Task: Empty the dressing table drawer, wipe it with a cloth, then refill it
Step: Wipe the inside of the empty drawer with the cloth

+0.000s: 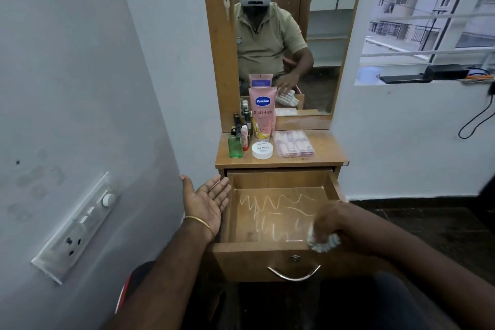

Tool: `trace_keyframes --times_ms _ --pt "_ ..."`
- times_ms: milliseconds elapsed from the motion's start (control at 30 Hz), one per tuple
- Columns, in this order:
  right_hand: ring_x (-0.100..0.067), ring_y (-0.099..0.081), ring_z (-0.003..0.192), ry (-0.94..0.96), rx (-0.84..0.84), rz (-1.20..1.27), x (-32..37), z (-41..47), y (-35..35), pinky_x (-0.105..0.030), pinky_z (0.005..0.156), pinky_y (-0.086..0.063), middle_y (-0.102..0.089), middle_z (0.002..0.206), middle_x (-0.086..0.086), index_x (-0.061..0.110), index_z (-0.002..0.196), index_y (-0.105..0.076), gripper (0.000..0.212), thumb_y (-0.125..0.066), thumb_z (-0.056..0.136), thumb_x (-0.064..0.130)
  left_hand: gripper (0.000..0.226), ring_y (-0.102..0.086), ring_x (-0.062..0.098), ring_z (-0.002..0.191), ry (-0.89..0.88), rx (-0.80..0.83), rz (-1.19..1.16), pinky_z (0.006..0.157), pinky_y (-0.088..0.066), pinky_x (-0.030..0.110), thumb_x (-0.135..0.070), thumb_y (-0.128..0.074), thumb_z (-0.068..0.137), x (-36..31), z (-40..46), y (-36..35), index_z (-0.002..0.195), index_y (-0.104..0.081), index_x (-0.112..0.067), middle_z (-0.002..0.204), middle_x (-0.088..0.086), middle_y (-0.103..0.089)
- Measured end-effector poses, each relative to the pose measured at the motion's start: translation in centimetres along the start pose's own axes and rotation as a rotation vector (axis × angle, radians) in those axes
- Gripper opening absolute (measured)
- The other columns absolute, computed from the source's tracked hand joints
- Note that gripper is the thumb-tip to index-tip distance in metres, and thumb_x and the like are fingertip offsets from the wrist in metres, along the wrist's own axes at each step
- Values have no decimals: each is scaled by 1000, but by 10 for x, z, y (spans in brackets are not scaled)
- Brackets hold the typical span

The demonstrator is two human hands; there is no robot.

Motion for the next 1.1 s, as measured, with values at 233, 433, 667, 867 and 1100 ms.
trace_keyframes --times_ms 233,433,667,867,1100 --pt "5 -60 100 -151 -131 7 -53 -9 23 -24 86 -53 -66 106 24 35 104 -72 44 -68 81 -2 99 -56 26 123 -3 -1 -44 105 -35 39 -82 -10 84 12 24 -18 134 -53 -9 134 12 -60" --pt "-8 -56 115 -279 -235 -30 -50 76 17 -30 93 -51 -62 129 13 35 127 -63 46 -70 86 14 95 -59 23 120 -30 8 -96 105 -35 39 -82 -10 84 18 37 -12 128 -58 -12 131 9 -62" --pt "-19 -58 110 -587 -23 -336 -119 108 -42 -33 82 -52 -61 123 2 27 126 -59 40 -64 86 29 95 -58 22 120 -50 -24 -56 105 -35 38 -79 -7 86 19 51 -5 129 -57 -11 128 8 -64" --pt "-25 -58 111 -674 26 -271 -124 131 -61 -36 87 -51 -61 122 -3 25 121 -63 33 -53 90 25 92 -62 17 115 -109 -87 25 103 -39 37 -78 -7 86 17 57 -2 126 -60 -14 125 5 -66" --pt "-31 -51 118 -525 64 -292 -56 200 -92 -43 94 -43 -55 127 -7 30 130 -56 37 -51 94 25 93 -61 20 117 -96 -70 6 98 -41 36 -75 -6 88 19 56 -2 129 -57 -10 127 8 -64"
Point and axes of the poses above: each hand's wrist, its own z-axis towards the middle knuckle, its own y-axis out of the back of the hand, x = y × z, the point moved 9 cm from there along z, towards the middle knuckle
